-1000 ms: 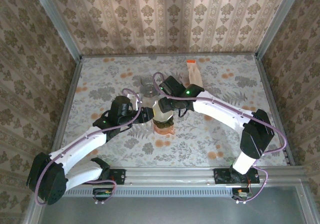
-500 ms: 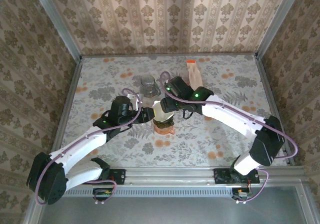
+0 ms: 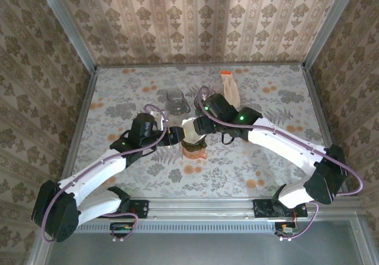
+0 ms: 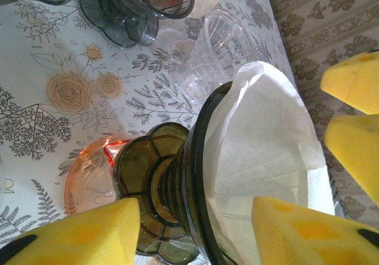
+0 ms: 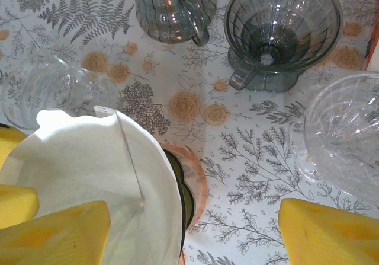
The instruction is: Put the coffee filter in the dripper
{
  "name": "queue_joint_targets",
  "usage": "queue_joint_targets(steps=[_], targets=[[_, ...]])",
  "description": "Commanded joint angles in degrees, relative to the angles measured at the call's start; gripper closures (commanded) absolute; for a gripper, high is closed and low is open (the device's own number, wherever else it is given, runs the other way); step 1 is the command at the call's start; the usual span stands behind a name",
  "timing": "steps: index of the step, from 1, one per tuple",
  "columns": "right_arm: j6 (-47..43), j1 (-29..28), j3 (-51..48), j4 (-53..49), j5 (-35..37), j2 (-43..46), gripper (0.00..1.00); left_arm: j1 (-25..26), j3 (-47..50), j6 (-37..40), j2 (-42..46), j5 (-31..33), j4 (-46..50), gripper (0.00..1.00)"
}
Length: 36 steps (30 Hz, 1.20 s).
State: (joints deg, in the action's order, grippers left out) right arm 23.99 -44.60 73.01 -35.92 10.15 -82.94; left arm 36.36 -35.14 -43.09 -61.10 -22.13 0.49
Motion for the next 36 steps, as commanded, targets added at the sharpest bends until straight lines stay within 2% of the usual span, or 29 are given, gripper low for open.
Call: queue_joint_targets(steps=[1, 7, 15, 26, 29, 33, 36], targets=[[0.9, 0.4, -0.7, 0.7, 1.5, 2.8, 0.22, 0.3, -2.1, -0.4, 1.2, 0.4, 0.0, 0.4], [1.0, 0.5, -1.1, 0.5, 2.5, 5.3, 0.22, 0.3, -2.7, -0.5, 1.8, 0.3, 0.1, 0.31], [1.1, 0.6, -3.5, 0.1, 3.6, 9.2, 0.22, 0.3, -3.8, -1.2, 4.9, 0.4, 0.7, 0.24], [2.9, 0.5, -17.1, 1.6, 3.7, 22.7, 0.23, -1.6, -2.6, 0.9, 17.8, 6.0, 8.9, 0.19], [2.8, 0.5, -23.3, 4.5, 0.2, 27.1, 0.24, -2.8, -0.2, 0.8, 22.1, 7.7, 11.5, 0.17], [4.3, -1.2, -33.3, 13.8, -2.7, 30.8, 0.24, -5.2, 1.8, 0.2, 26.3, 8.2, 15.1, 0.17], [5.5, -2.4, -39.3, 21.4, -5.0, 28.3, 0.22, -6.4, 2.4, 0.0, 28.4, 8.3, 16.8, 0.17]])
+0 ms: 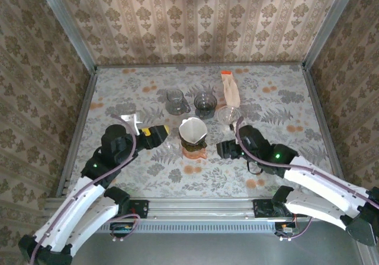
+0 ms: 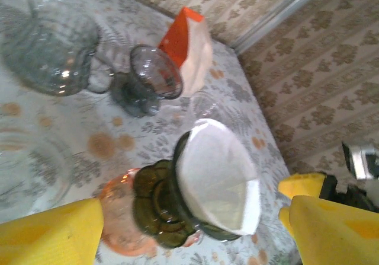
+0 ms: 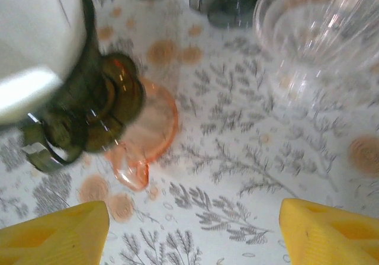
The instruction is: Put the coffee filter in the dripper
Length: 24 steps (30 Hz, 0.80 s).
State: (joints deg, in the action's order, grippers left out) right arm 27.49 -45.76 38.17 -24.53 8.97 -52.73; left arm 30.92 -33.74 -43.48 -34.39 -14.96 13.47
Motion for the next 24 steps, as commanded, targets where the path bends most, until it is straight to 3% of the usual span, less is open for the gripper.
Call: queue_joint_targets(steps=[1, 3, 7, 16, 24], targets=[[1.9, -1.8, -5.1, 11.1, -4.3, -3.0, 0.23, -1.1, 1.1, 0.4, 2.1, 1.2, 4.2, 0.17], [1.4, -3.2, -6.1, 13.2, -5.3, -5.0, 0.24, -1.3, 1.1, 0.4, 2.7, 1.7, 5.2, 0.17], [-1.3, -6.8, -13.2, 26.7, -5.0, -6.4, 0.28, -1.6, 2.1, -0.1, 3.4, 2.2, 6.1, 0.17], [-6.1, -7.0, -18.7, 48.4, -9.0, -15.6, 0.31, -2.3, 2.7, -0.5, 3.2, 1.4, 6.1, 0.18], [-7.4, -6.8, -18.6, 53.0, -6.8, -22.2, 0.3, -3.0, 2.6, -0.4, 3.7, 0.6, 6.9, 0.19]])
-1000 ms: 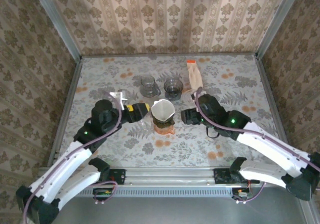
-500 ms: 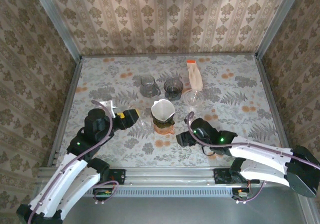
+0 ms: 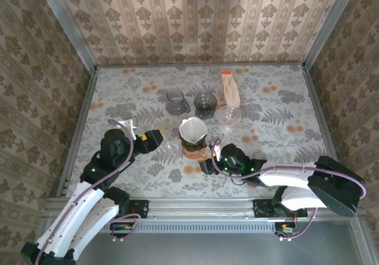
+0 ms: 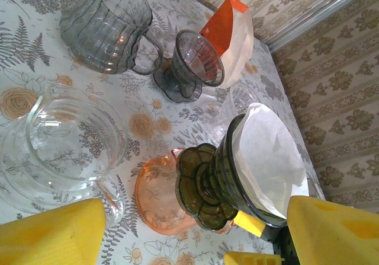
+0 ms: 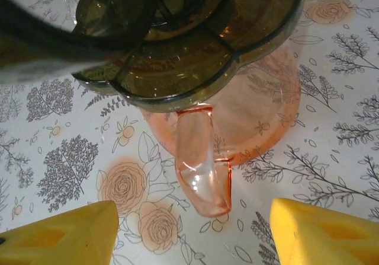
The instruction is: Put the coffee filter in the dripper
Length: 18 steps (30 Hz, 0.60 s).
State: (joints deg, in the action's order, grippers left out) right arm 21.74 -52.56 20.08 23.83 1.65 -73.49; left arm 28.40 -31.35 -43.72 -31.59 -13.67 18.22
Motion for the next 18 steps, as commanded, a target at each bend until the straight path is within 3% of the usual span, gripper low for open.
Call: queue_joint_targets(steps=[1, 18], targets=[[-1.7, 0.1, -0.7, 5.0, 0.7, -2.0, 0.3, -0.5, 0.3, -0.1, 1.0, -0.8, 2.3, 0.19], [-4.8, 0.3, 0.5, 8.6, 1.2, -8.2, 0.49, -1.3, 0.4, -0.2, 0.7, -1.1, 2.3, 0.19]])
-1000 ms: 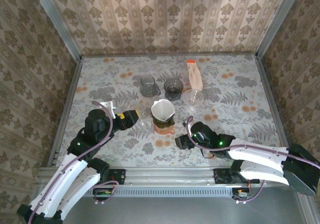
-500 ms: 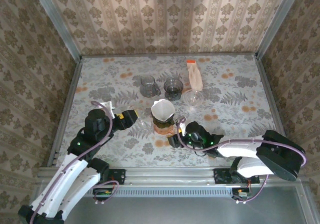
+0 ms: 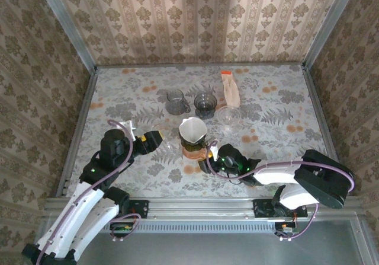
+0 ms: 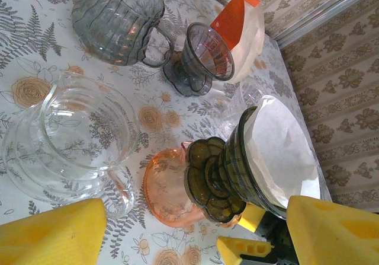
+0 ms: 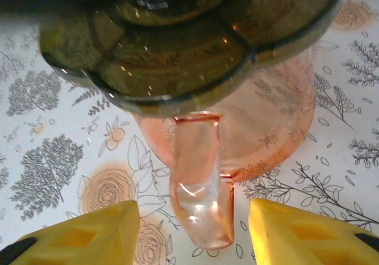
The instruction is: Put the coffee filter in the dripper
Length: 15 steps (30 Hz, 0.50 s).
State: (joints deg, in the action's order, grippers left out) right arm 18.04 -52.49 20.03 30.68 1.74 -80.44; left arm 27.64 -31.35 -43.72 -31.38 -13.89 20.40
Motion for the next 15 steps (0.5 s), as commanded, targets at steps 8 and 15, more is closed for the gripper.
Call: queue_joint_targets(steps=[8, 15], targets=[[-1.2, 0.2, 0.2, 1.9, 2.0, -1.5, 0.58, -0.7, 0.6, -0.2, 0.1, -1.0, -0.2, 0.19], [-1.3, 0.0, -1.5, 4.6, 2.2, -1.0, 0.47, -0.9, 1.3, -0.5, -0.3, -1.2, -0.7, 0.19]])
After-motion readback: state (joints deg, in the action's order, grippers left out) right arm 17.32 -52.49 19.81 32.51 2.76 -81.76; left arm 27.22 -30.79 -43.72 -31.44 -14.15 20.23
